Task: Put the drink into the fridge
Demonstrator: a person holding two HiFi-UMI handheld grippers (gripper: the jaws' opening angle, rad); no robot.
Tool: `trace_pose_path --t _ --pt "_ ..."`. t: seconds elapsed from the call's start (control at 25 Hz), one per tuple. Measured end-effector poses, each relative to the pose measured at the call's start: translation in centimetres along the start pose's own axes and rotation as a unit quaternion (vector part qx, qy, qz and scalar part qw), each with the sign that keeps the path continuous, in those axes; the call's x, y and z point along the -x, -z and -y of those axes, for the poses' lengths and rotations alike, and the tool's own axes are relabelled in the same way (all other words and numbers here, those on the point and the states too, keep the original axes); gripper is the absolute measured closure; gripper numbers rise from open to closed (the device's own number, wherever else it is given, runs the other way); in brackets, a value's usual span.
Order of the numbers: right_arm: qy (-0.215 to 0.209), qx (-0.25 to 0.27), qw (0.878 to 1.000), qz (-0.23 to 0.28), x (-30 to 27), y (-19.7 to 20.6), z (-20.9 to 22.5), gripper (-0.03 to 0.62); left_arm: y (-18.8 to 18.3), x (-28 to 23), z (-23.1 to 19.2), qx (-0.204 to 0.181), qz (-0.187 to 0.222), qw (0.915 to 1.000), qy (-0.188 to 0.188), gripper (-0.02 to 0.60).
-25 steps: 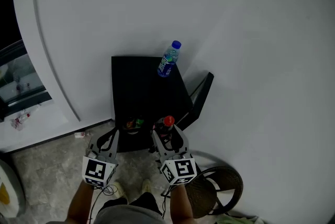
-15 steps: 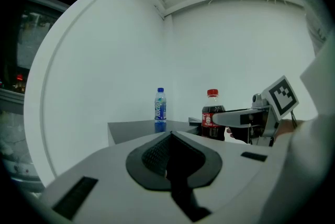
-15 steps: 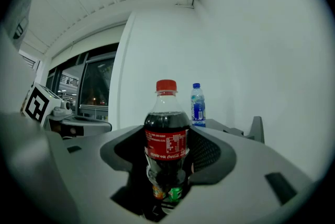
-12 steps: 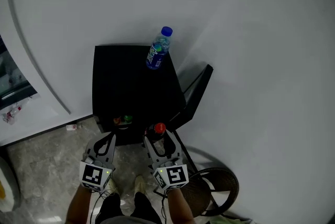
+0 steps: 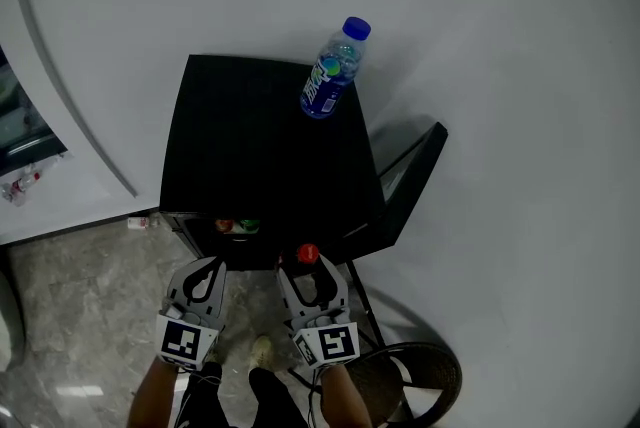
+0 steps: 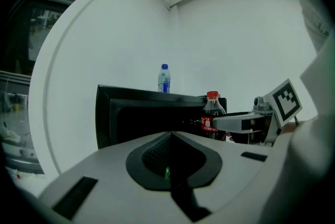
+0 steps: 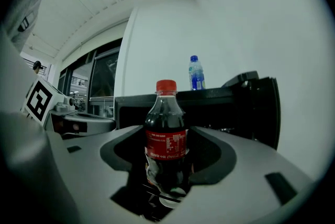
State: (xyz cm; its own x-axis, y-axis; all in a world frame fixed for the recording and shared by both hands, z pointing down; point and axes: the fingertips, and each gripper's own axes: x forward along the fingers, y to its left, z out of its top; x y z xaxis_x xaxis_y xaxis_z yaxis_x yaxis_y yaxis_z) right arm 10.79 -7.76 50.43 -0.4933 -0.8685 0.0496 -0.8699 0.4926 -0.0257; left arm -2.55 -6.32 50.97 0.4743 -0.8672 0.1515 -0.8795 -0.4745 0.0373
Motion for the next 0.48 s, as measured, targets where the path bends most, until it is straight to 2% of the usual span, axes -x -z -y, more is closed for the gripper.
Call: trace_pose_path --t 0.48 --pt "-0.042 0.002 0.999 -0.007 -4.4 9.8 -1.0 0.313 8.9 -2.9 -1.9 -0.003 -0.009 0.9996 -0.026 0.578"
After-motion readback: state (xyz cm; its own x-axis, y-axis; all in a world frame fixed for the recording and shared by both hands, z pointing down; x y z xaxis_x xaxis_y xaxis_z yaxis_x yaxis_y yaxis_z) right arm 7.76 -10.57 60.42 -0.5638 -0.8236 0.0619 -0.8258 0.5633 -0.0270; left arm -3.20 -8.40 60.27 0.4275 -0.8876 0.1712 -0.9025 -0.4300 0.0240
